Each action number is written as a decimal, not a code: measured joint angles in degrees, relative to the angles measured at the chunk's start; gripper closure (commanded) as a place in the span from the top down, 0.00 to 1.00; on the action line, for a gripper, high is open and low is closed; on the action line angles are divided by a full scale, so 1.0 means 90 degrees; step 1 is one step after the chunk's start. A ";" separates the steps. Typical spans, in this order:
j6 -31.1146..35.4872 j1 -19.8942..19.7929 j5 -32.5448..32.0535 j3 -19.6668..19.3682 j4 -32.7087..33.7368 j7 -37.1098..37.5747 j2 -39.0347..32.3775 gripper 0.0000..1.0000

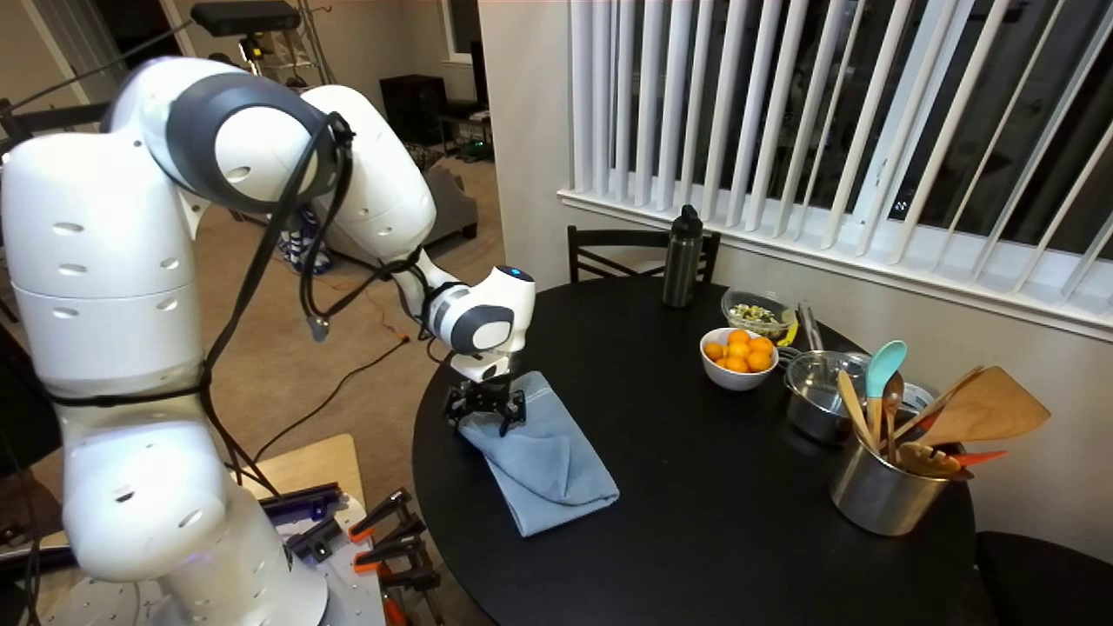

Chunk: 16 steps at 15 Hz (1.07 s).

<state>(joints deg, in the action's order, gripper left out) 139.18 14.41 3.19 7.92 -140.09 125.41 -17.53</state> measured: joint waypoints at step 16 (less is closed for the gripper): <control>-0.0652 -0.0162 0.2472 0.0569 -0.0029 -0.2290 0.0327 1.00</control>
<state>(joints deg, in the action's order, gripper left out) 133.31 12.96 25.43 13.04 -140.35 104.79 -14.59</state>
